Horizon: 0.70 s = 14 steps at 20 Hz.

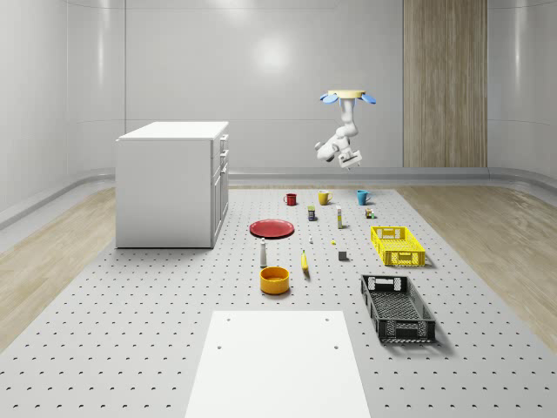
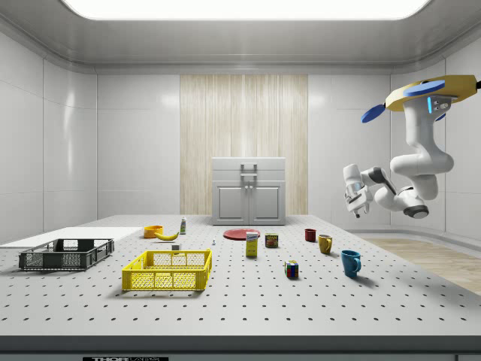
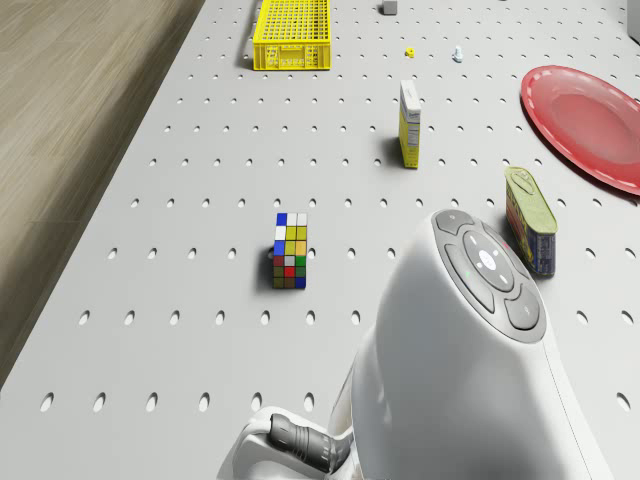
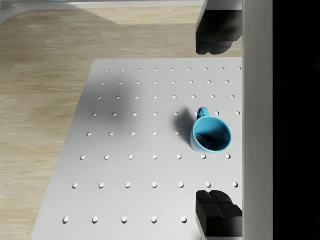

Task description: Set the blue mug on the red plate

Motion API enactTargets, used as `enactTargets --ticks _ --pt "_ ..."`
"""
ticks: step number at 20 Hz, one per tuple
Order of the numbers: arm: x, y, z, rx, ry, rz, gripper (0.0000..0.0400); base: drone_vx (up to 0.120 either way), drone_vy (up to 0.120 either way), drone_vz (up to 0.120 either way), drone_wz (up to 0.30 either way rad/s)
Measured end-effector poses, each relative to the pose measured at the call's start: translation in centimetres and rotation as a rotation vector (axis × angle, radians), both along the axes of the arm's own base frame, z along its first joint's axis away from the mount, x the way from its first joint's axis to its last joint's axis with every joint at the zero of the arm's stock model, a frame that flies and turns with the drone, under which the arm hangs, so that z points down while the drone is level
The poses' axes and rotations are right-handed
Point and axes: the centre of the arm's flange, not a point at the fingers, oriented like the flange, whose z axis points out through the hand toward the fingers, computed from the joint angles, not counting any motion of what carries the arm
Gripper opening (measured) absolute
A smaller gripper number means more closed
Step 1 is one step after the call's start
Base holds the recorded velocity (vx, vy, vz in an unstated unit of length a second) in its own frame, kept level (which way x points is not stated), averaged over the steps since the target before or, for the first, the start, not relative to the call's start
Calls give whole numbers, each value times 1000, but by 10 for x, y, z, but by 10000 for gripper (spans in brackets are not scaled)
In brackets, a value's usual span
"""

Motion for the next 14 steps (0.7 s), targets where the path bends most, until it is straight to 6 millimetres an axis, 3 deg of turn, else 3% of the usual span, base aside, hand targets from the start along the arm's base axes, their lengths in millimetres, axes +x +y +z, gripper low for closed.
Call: enactTargets --ticks 4,10,14 --pt "0 -16 -5 -171 4 -5 400 120 0 -120 0" --pt "0 -27 -6 -278 7 -8 400 120 0 -120 0" --pt "0 -30 -6 -307 8 -8 400 20 50 -120 0"
